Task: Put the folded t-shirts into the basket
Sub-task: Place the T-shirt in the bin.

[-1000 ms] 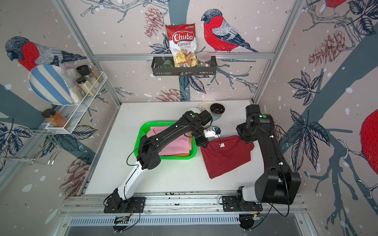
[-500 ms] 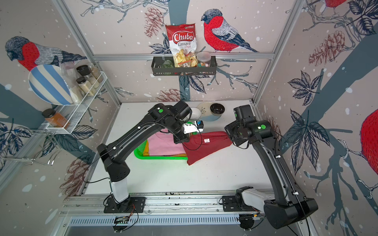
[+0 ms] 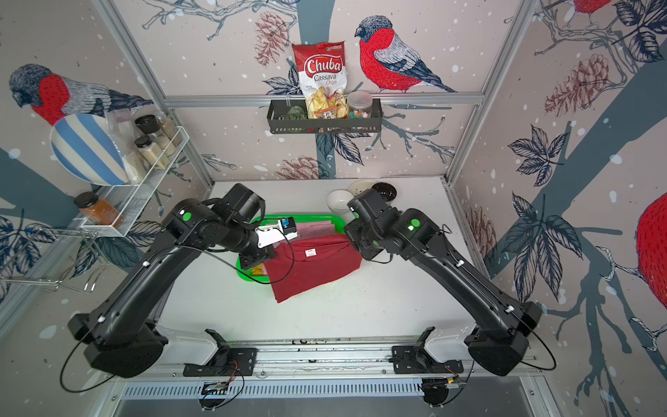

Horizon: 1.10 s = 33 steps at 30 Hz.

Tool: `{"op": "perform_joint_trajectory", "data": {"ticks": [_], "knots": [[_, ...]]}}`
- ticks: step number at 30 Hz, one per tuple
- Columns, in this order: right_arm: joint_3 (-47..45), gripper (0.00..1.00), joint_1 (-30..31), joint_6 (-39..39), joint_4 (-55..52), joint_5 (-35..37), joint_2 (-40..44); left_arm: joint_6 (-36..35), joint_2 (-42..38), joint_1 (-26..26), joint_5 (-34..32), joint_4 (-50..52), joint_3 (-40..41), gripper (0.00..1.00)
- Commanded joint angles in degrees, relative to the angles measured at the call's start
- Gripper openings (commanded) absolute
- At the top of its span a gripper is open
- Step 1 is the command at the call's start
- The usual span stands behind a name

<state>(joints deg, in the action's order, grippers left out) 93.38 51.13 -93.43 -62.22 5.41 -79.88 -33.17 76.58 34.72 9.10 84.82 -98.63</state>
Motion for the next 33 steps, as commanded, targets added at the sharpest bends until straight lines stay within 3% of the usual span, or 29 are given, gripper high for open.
{"op": "perform_joint_trajectory", "data": {"ticks": [1,6,10,21,33], "knots": [[1.5,0.0,1.7,-4.5,2.4,1.2,-4.4,-2.8,-3.4,-4.2,-0.7,1.4,3.5,0.0],[2.7,0.0,2.2,-6.6,3.3,1.0,-10.7,-8.4,-6.7,-13.6,-0.1,0.1,9.9,0.0],[3.1,0.0,1.8,-6.7,5.0,0.1,-14.6,-12.7,-5.5,-17.5,-1.4,-3.8,12.9,0.0],[7.4,0.0,-2.4,-6.0,7.4,-4.0,-25.2,-18.7,10.6,-22.6,-6.2,-17.7,10.9,0.0],[11.1,0.0,-7.2,-5.9,7.5,-5.8,-33.2,-22.9,22.2,-23.0,-9.2,-29.6,10.6,0.0]]}}
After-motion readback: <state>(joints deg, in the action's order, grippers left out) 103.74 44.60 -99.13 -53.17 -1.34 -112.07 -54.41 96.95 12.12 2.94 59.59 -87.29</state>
